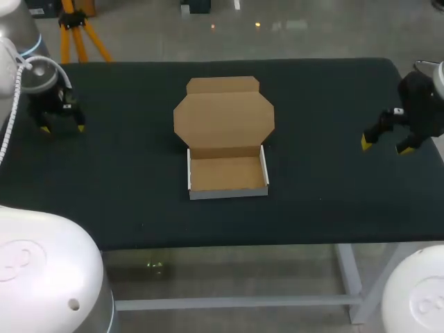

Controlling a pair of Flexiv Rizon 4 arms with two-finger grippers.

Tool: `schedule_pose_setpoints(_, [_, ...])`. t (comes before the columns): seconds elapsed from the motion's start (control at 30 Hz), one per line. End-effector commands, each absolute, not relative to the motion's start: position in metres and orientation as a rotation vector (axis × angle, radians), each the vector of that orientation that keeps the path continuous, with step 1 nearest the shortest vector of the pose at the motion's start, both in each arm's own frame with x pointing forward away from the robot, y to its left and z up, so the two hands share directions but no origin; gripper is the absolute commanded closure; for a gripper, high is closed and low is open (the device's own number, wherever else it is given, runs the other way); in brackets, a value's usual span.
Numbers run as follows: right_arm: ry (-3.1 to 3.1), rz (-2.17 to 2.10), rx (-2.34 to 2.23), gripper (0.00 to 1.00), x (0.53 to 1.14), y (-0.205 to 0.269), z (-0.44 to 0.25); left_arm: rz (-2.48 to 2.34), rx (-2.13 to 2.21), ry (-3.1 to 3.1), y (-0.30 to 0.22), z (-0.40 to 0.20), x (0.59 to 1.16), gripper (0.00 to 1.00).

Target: Assemble the packaging by folding the flat box into shape, placing the metal phone stand inside, and closing the box properly

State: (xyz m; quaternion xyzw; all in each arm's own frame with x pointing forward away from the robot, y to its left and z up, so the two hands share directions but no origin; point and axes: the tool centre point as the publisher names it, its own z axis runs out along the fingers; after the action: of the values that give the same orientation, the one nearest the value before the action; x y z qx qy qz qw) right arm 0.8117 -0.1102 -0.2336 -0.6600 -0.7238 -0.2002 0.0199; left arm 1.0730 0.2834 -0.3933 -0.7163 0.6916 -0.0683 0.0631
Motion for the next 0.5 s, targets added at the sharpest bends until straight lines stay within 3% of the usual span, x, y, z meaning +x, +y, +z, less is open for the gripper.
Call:
schedule_pose_setpoints(0.03, [-2.245, -0.615, -2.047, 0.00, 0.811, -0.110, -0.232, -0.194, -2.167, 2.098, 0.286, -0.395, 1.080, 0.00])
schedule_pose_setpoints(0.5, [-2.245, -0.615, -2.047, 0.00, 0.811, -0.110, -0.232, -0.187, -2.151, 2.119, 0.291, -0.398, 1.097, 0.00])
